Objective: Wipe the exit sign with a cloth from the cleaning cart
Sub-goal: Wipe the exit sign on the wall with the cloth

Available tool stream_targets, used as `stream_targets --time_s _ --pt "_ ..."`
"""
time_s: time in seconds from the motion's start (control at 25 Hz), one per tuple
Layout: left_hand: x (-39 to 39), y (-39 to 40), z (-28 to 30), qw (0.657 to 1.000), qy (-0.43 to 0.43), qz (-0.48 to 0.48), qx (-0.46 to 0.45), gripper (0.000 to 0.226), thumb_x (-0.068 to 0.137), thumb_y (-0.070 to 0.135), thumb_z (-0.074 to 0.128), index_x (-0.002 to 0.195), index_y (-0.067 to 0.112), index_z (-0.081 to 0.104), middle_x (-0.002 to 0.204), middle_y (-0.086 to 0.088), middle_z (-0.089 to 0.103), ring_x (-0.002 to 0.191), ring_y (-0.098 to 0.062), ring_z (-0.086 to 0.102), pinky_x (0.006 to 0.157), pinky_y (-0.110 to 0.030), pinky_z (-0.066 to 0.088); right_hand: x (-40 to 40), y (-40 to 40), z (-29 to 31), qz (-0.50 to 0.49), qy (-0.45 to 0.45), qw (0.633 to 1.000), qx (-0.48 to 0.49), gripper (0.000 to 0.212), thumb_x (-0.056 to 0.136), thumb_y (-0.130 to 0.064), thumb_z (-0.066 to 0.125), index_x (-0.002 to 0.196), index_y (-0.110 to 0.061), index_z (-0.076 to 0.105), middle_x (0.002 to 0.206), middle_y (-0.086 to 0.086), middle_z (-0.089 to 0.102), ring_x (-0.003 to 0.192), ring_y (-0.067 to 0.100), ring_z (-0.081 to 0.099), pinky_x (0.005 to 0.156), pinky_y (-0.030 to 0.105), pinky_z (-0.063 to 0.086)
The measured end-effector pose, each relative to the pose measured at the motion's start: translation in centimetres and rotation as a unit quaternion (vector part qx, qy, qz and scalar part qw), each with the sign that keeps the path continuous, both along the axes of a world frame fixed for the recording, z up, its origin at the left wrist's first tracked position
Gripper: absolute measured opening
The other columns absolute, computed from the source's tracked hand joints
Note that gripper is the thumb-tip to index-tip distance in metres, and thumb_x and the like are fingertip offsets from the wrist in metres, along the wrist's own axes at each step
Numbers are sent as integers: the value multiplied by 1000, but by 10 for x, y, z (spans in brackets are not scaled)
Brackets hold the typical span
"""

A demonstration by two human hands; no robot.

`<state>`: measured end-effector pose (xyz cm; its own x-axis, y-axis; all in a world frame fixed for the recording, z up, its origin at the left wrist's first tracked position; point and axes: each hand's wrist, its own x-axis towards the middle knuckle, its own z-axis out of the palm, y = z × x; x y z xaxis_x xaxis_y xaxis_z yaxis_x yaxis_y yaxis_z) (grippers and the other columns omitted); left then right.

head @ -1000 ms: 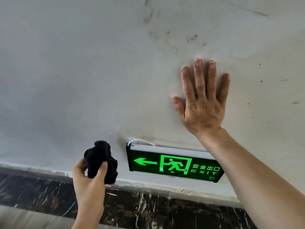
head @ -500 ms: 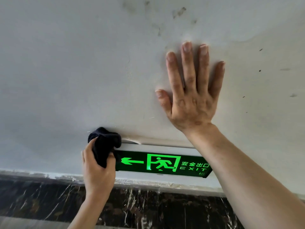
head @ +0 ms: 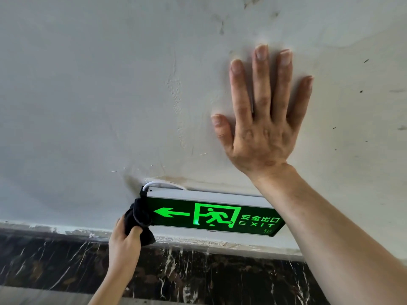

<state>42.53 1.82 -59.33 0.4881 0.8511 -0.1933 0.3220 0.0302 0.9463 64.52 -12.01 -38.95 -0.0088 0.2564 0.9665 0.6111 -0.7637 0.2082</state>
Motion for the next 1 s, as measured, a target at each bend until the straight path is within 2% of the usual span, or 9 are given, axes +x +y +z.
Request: stream_targets --time_s 0.2,0.32,0.48,0.56,0.64,0.72,0.84,0.88,1.0 --pt "3 7 -17 998 65 -18 -1 44 94 -1 54 84 42 58 91 -2 67 81 -16 59 64 -28 43 2 1 1 -10 -7 1000 3 64 92 -55 24 143 -20 37 147 6 32 138 33 27 118 50 9" --pt "-4 10 -27 991 122 -50 -29 45 91 -1 56 85 43 62 90 1 69 81 -17 61 66 -33 44 1 1 0 -15 -10 1000 2 64 92 -55 24 144 -20 37 147 6 32 138 34 27 118 50 10" --pt "-6 -9 -34 944 154 -178 -232 37 83 -20 45 98 3 70 95 -28 71 88 -38 64 83 -44 50 2 0 1 -12 -10 1000 -1 64 92 -55 24 144 -20 36 148 7 31 138 34 28 118 52 12" --pt "-4 -24 -31 925 124 -202 -298 42 82 -23 41 104 -2 70 91 -27 69 86 -36 63 81 -41 49 2 0 0 -13 -8 1000 -2 64 92 -54 24 145 -20 34 148 7 30 139 34 26 118 51 9" --pt "-4 -33 -23 914 65 -195 -351 47 86 -20 41 109 6 72 92 -24 73 86 -36 68 73 -38 55 1 -1 -1 -13 0 1000 -3 64 92 -54 25 146 -20 33 149 7 30 140 33 23 119 50 7" --pt "-8 -37 -12 909 11 -182 -375 47 89 -18 44 110 12 73 101 -24 76 87 -36 74 68 -39 60 -1 -2 0 -12 8 1000 -11 64 92 -53 28 147 -19 33 150 7 29 141 33 22 119 50 7" --pt "-17 -44 10 909 -42 -163 -382 40 85 -16 56 115 7 67 104 -24 75 91 -39 75 67 -43 61 -4 -5 3 -8 26 999 -27 65 92 -51 36 147 -18 32 150 8 30 141 34 24 119 50 4" --pt "-19 -48 18 909 -59 -155 -383 42 79 -14 62 116 4 65 103 -24 75 89 -39 75 65 -44 61 -7 -7 4 -7 37 999 -33 65 92 -51 40 147 -17 32 150 9 31 144 33 21 119 50 3" --pt "-27 -58 44 904 -105 -153 -386 51 68 0 70 118 1 61 103 -24 75 88 -39 76 64 -43 60 -17 -15 8 11 111 991 -68 68 93 -49 45 150 -16 26 156 11 28 151 22 -9 119 49 -2"
